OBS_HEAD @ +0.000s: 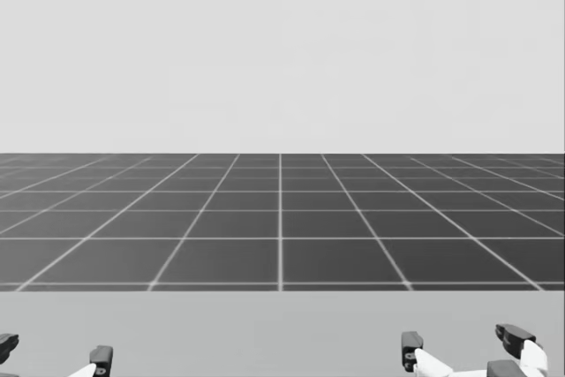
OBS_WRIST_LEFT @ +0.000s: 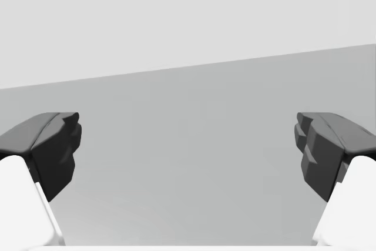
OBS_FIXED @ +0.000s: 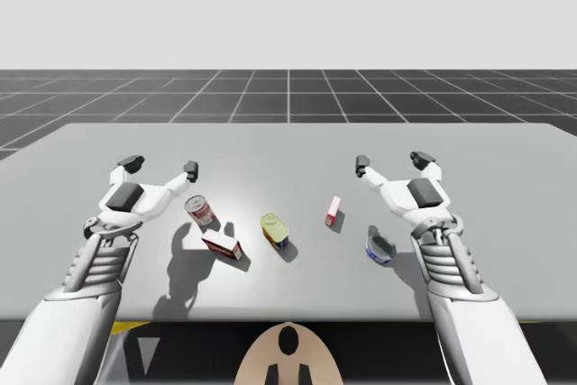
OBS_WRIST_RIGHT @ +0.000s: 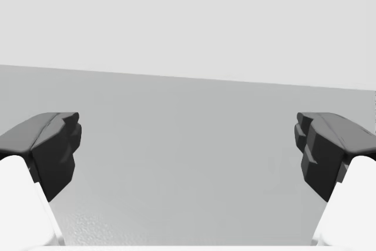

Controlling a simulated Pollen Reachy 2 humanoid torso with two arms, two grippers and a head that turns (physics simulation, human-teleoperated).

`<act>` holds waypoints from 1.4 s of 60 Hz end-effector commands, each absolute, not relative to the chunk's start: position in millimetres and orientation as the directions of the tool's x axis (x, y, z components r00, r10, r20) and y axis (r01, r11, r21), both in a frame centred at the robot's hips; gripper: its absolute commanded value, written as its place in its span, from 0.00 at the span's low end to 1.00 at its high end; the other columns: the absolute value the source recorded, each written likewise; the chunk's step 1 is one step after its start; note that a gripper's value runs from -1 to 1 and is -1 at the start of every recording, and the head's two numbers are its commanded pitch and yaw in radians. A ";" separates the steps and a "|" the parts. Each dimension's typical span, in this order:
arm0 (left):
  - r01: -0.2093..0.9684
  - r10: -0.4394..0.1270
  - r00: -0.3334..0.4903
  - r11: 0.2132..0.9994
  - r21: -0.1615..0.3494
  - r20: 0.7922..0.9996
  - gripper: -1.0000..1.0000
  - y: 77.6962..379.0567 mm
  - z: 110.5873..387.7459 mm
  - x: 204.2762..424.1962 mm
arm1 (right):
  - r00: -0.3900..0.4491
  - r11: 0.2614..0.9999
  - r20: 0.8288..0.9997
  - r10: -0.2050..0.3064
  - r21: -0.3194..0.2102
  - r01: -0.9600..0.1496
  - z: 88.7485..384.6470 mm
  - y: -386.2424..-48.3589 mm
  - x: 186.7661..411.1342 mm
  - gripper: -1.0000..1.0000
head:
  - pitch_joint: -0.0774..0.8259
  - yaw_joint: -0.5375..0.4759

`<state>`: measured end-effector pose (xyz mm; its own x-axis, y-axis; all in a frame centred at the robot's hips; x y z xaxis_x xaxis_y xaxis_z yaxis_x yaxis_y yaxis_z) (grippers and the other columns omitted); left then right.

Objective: Lift the red soup can off the table.

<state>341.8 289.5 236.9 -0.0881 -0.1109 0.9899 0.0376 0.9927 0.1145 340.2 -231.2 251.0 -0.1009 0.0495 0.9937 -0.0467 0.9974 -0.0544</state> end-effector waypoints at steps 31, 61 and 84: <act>0.035 -0.120 -0.086 0.992 0.124 0.989 0.00 288.8 235.4 343.7 | -0.101 0.998 0.994 0.052 -0.055 -0.034 254.6 -233.9 340.4 0.00 | 0.49 0.62; 0.039 -0.120 -0.087 0.992 0.124 0.989 0.00 289.6 236.2 343.8 | -0.086 0.993 0.992 0.096 -0.102 -0.064 248.8 -229.3 340.1 0.00 | 0.76 0.92; 0.250 -0.067 -0.023 0.966 0.070 0.998 0.00 299.8 276.2 302.8 | -0.081 0.991 0.991 0.109 -0.114 -0.068 245.6 -227.3 341.4 0.00 | 0.77 0.93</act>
<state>320.2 290.7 258.3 -0.0581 -0.0805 0.9951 0.1505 0.9846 0.0884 340.9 -228.1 246.5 -0.0822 0.1043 0.9911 -0.0672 0.9917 -0.1099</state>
